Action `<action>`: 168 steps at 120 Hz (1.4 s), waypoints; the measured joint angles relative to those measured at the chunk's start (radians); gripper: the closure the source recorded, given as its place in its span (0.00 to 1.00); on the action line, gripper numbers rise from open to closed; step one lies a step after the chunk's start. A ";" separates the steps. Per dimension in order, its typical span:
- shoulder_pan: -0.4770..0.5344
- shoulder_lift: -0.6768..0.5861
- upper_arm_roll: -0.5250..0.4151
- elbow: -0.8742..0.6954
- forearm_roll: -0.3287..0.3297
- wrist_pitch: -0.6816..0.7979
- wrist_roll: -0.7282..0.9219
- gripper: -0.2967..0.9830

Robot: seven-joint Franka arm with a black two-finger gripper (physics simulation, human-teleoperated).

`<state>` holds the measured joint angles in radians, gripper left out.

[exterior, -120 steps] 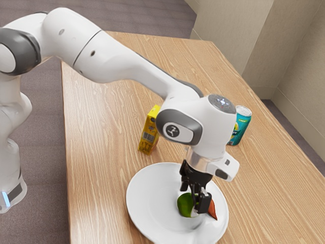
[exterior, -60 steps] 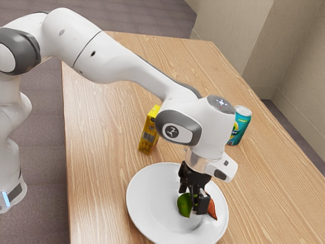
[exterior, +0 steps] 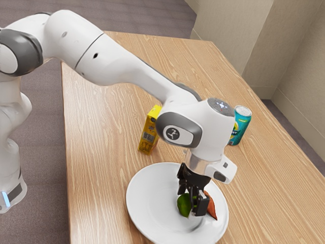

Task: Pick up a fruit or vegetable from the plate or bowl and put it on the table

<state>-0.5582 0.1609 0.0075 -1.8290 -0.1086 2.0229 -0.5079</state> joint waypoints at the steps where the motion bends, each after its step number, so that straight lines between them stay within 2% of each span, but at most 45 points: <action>1: 0.000 0.001 0.000 0.000 0.000 0.000 0.000 0.23; 102: 0.008 0.020 -0.001 0.000 -0.001 0.014 0.008 0.24; 116: 0.007 0.019 -0.002 0.001 -0.001 0.014 0.008 0.40; 125: 0.007 0.019 -0.002 0.002 0.002 0.014 0.006 0.46; 160: 0.002 0.003 -0.003 0.019 0.028 0.013 -0.003 0.53; 164: 0.002 0.002 -0.007 0.063 0.052 0.012 -0.004 0.53; 168: 0.013 0.027 -0.031 0.175 0.093 0.001 -0.003 0.50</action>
<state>-0.5448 0.1880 -0.0234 -1.6541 -0.0160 2.0236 -0.5107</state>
